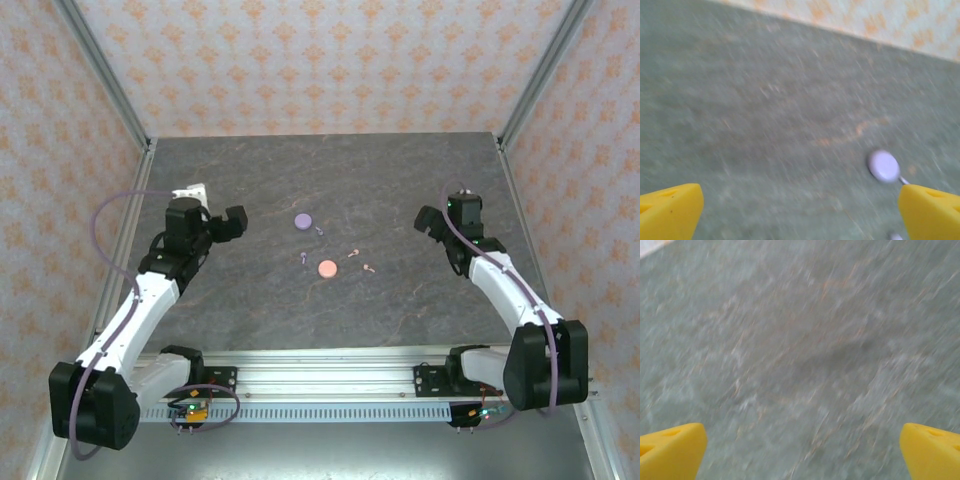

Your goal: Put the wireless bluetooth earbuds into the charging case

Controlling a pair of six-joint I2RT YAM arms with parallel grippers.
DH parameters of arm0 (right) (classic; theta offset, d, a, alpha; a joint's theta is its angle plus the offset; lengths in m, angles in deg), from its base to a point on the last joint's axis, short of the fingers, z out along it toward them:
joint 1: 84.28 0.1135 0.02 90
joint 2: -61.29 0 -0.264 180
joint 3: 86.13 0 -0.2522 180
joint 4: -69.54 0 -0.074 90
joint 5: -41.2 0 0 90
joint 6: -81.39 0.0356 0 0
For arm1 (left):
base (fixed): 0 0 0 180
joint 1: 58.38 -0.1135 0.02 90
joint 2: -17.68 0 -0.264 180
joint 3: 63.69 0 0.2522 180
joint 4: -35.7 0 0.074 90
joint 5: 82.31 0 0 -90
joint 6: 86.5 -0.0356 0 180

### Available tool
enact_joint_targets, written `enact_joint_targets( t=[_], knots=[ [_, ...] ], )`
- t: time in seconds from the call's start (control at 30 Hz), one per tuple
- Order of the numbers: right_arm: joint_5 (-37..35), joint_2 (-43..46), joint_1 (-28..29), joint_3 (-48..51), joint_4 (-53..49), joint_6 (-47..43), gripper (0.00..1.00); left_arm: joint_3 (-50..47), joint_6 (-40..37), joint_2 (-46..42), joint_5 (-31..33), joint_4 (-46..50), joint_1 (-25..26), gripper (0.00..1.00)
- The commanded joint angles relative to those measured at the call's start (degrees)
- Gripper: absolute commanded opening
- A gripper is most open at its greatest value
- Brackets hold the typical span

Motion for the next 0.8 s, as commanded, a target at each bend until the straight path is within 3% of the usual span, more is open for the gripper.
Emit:
enact_joint_targets(
  t=[0.0, 0.13, 0.43, 0.53, 0.7, 0.77],
  knots=[
    [10.0, 0.85, 1.55, -2.24, -9.54, 3.84, 0.99, 2.21, 7.65, 0.77, -6.39, 11.12, 3.42, 1.0],
    [16.82, 0.48, 3.6, -3.52, -11.59, 3.54, 0.99, 1.51, 11.61, 2.5, -9.13, 12.15, 8.16, 0.98],
    [21.22, -6.24, 11.5, -6.76, -12.34, 2.77, 0.99, -0.27, 19.42, 11.39, -13.58, 4.97, 17.35, 0.84],
    [23.2, -8.75, 14.24, -7.55, -10.77, 3.62, 0.92, -0.08, 21.97, 14.93, -13.97, 1.81, 19.87, 0.83],
    [31.0, -14.65, 15.9, -8.73, -7.19, 5.62, 0.64, -0.49, 26.49, 20.93, -16.37, -5.23, 22.08, 0.76],
    [32.76, -16.46, 16.86, -9.22, -6.12, 6.35, 0.6, -0.47, 27.93, 22.7, -16.68, -7.16, 22.91, 0.75]
  ],
)
